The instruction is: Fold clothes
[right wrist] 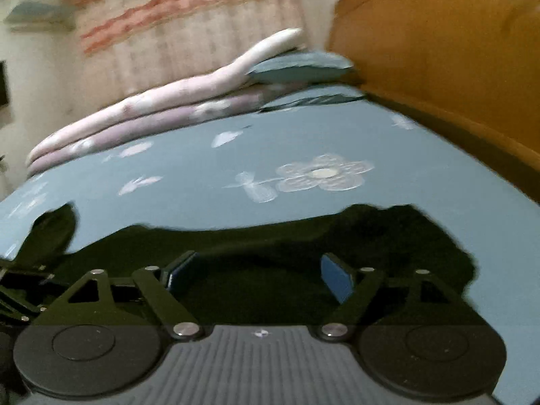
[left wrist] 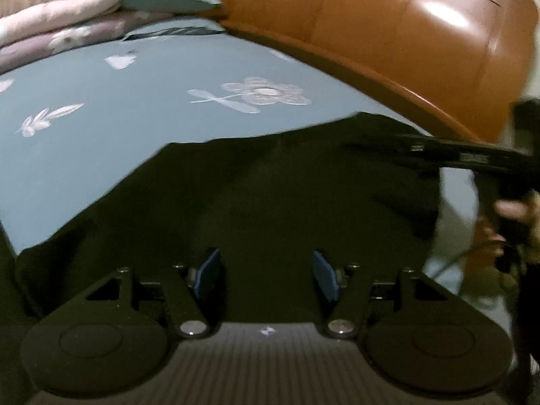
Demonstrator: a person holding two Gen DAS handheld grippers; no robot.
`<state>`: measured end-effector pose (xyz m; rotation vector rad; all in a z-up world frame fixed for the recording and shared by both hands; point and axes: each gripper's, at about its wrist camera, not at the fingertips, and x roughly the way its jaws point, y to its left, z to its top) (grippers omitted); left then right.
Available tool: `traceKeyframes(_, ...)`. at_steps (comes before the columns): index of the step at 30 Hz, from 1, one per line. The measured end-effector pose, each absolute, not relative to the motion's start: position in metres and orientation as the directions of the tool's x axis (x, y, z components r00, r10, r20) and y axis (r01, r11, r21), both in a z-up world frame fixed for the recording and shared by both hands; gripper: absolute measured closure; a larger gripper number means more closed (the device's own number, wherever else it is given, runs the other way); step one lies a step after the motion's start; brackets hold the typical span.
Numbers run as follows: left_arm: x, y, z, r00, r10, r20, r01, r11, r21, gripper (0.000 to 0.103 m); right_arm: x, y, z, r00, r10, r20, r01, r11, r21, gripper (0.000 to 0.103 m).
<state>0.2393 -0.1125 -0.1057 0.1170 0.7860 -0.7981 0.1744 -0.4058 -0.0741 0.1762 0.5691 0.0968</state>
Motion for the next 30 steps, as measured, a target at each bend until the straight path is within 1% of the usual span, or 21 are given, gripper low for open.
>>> traceKeyframes(1, 0.234, -0.114, -0.106, 0.433, -0.6, -0.672, 0.693, 0.698, -0.177, 0.038, 0.176, -0.403, -0.08, 0.82, 0.138, -0.555, -0.034, 0.98, 0.194, 0.02)
traceKeyframes(3, 0.225, -0.116, -0.114, 0.409, -0.586, -0.7, 0.703, 0.691, -0.167, 0.036, 0.175, -0.401, -0.093, 0.783, 0.128, -0.609, -0.009, 0.981, 0.194, 0.02)
traceKeyframes(5, 0.217, -0.115, -0.124, 0.413, -0.555, -0.722, 0.7, 0.7, -0.137, 0.036, 0.165, -0.402, -0.098, 0.77, 0.126, -0.626, -0.005, 0.982, 0.191, 0.02)
traceKeyframes(6, 0.212, -0.113, -0.125, 0.431, -0.548, -0.717, 0.709, 0.697, -0.107, 0.036, 0.159, -0.403, -0.1, 0.765, 0.127, -0.632, -0.006, 0.982, 0.19, 0.02)
traceKeyframes(8, 0.204, -0.112, -0.124, 0.439, -0.535, -0.722, 0.719, 0.691, -0.075, 0.034, 0.148, -0.405, -0.095, 0.764, 0.126, -0.633, 0.003, 0.98, 0.199, 0.02)
traceKeyframes(11, 0.2, -0.113, -0.117, 0.441, -0.536, -0.72, 0.719, 0.691, -0.074, 0.034, 0.133, -0.408, -0.085, 0.773, 0.132, -0.621, 0.009, 0.976, 0.219, 0.019)
traceKeyframes(14, 0.195, -0.114, -0.112, 0.45, -0.553, -0.701, 0.724, 0.686, -0.076, 0.034, 0.13, -0.402, -0.074, 0.795, 0.18, -0.58, -0.039, 0.968, 0.247, 0.016)
traceKeyframes(16, 0.193, -0.116, -0.112, 0.461, -0.541, -0.703, 0.718, 0.693, -0.062, 0.034, 0.137, -0.392, -0.075, 0.793, 0.211, -0.571, -0.08, 0.966, 0.246, 0.014)
traceKeyframes(17, 0.193, -0.115, -0.114, 0.463, -0.533, -0.708, 0.711, 0.7, -0.062, 0.034, 0.14, -0.388, -0.077, 0.789, 0.224, -0.572, -0.096, 0.965, 0.246, 0.011)
traceKeyframes(20, 0.191, -0.109, -0.123, 0.466, -0.514, -0.72, 0.69, 0.721, -0.068, 0.034, 0.153, -0.375, -0.096, 0.751, 0.23, -0.62, -0.09, 0.964, 0.249, 0.009)
traceKeyframes(23, 0.187, -0.098, -0.125, 0.464, -0.523, -0.715, 0.666, 0.738, -0.108, 0.033, 0.149, -0.372, -0.106, 0.76, 0.232, -0.607, -0.097, 0.964, 0.247, 0.0)
traceKeyframes(30, 0.193, -0.063, -0.121, 0.435, -0.606, -0.666, 0.582, 0.754, -0.305, 0.032, 0.144, -0.375, -0.105, 0.783, 0.248, -0.571, -0.086, 0.951, 0.296, 0.0)
